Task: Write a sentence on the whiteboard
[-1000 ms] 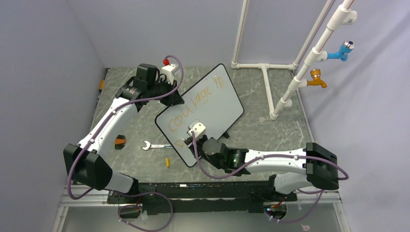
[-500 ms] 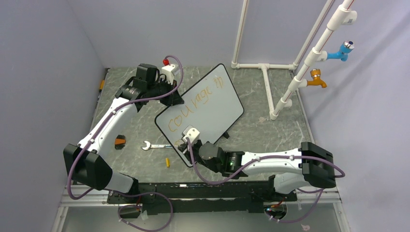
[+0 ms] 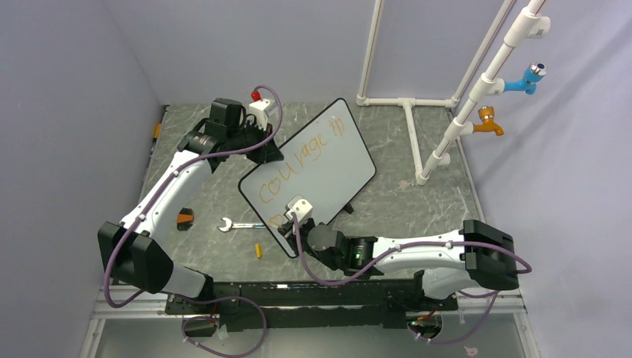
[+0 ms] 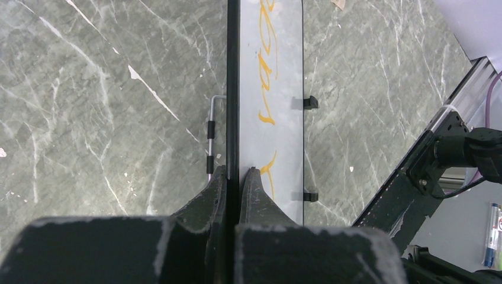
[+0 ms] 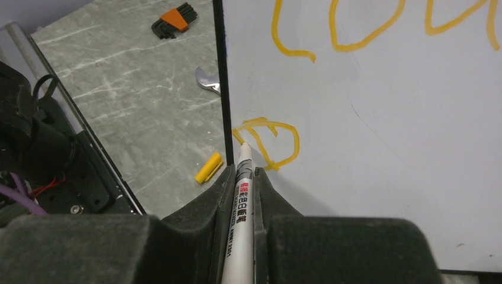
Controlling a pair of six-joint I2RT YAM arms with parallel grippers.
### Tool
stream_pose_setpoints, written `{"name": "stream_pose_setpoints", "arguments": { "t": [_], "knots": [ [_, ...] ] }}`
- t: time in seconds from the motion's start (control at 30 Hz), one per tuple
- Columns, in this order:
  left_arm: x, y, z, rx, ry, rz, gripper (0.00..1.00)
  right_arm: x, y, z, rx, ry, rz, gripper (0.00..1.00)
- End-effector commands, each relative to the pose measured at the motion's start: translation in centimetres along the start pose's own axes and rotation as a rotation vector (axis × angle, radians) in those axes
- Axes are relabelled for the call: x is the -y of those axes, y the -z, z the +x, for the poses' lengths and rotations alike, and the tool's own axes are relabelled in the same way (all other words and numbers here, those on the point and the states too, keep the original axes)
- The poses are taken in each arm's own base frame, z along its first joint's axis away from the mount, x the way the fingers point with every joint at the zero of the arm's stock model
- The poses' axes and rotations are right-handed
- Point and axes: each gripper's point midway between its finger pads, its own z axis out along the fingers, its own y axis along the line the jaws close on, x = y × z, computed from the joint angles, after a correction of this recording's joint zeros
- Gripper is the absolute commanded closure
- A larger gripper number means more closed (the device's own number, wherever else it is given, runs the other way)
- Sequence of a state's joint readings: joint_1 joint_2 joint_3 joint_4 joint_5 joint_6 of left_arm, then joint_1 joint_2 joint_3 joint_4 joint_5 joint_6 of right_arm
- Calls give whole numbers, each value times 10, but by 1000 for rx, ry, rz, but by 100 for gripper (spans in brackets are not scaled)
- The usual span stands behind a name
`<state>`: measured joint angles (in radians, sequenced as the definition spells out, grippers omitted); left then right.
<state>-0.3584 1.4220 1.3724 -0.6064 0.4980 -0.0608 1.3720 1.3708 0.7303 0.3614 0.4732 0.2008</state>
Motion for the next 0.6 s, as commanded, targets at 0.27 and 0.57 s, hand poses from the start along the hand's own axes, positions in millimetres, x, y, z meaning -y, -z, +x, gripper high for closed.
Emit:
{"name": "stream_pose_setpoints", "arguments": {
  "t": [0.27, 0.57],
  "knots": [
    [-41, 7, 3, -10, -95, -213, 100, 41, 10, 56, -131, 38, 160, 100],
    [-41, 7, 4, -13, -94, -212, 100, 54, 18, 66, -151, 35, 198, 100]
  ]
}}
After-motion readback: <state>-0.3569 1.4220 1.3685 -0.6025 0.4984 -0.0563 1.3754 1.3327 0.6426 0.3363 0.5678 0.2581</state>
